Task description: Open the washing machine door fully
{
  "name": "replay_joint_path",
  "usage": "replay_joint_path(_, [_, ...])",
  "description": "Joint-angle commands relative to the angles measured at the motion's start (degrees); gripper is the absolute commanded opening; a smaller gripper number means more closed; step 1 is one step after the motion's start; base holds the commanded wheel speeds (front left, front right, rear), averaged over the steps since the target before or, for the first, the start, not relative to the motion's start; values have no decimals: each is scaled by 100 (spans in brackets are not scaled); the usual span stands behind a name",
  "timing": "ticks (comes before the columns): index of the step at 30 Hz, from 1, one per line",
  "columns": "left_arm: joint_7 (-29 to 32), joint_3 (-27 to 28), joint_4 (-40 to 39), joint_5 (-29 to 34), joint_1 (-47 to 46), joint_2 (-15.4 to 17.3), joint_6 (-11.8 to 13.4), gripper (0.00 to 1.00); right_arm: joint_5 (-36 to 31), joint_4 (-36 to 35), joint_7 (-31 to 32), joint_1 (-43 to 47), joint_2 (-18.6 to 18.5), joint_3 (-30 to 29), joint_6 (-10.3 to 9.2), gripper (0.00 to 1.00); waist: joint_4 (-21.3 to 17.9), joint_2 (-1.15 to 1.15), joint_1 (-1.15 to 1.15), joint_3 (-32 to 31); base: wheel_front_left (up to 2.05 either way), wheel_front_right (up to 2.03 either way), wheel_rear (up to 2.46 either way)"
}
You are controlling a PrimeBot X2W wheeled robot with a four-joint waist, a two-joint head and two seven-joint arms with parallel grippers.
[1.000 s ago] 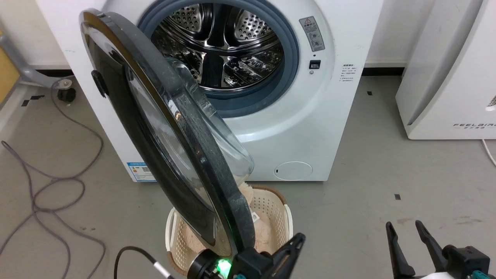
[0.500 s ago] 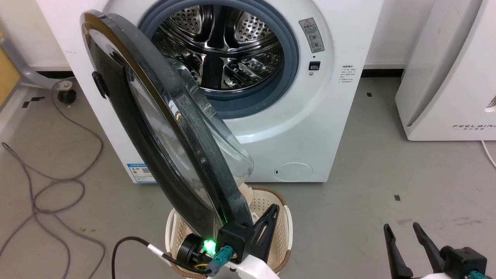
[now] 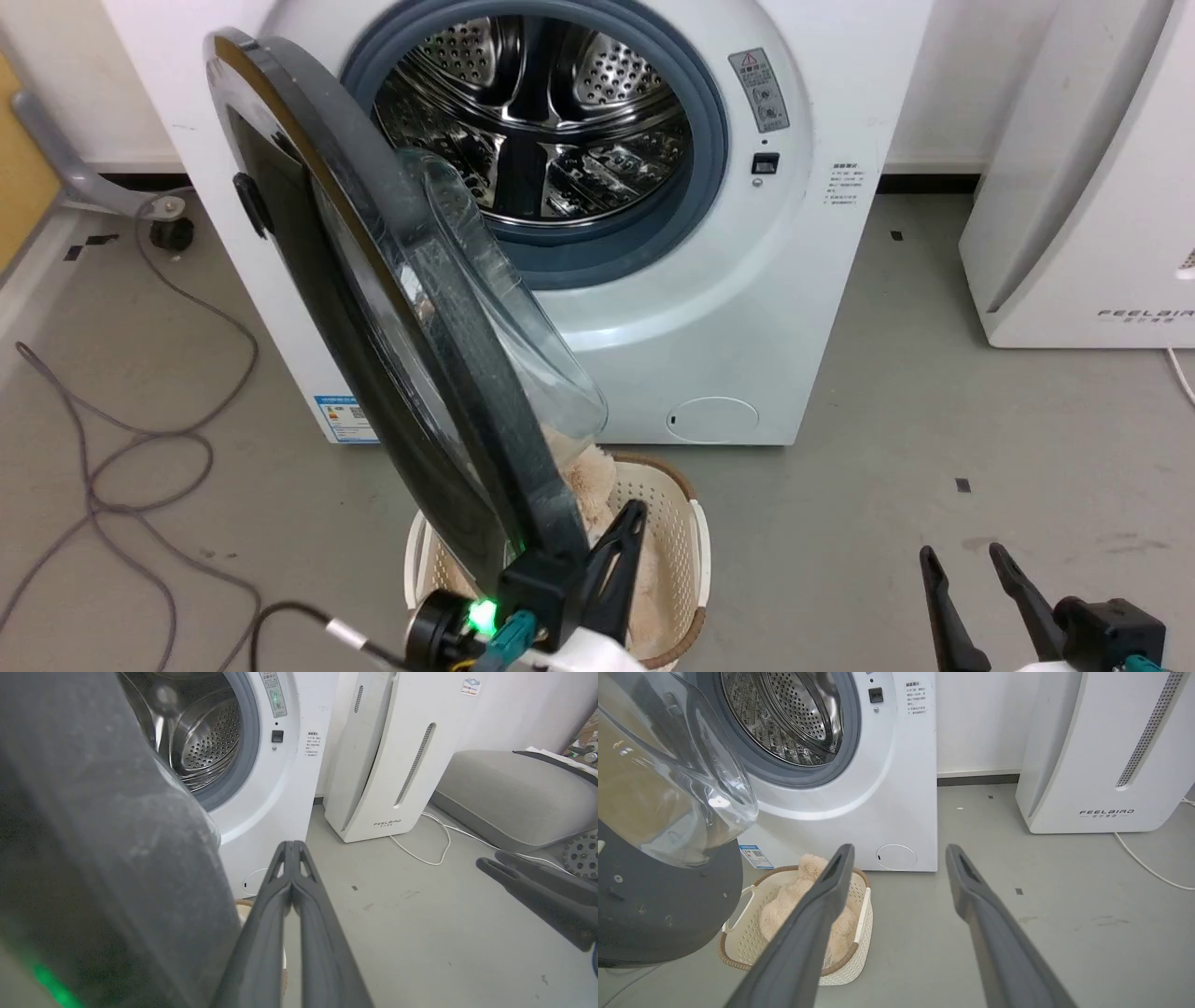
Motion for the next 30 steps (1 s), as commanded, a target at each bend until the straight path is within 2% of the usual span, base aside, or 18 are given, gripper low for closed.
replay_joint_path(1, [-1,87,-108,-11,152,112,92,0,75,17,-2,95,24,6,3,100,21,0,0,-21,0,0,0])
replay_joint_path(16, [106,333,-1057,108,1023,499,698,0,91,66,70,167,24,29,3,100,610,0,0,-102,0,0,0])
replay_joint_path(23, [136,513,-1518,177,1418,653,1018,0,125,77,85,235,24,-41,3,100,1069,0,0,-121,0,0,0])
replay_joint_path(30, [98,767,-1622,153,1629,772,1235,0,146,57,109,248,24,-56,3,100,1566,0,0,-103,0,0,0])
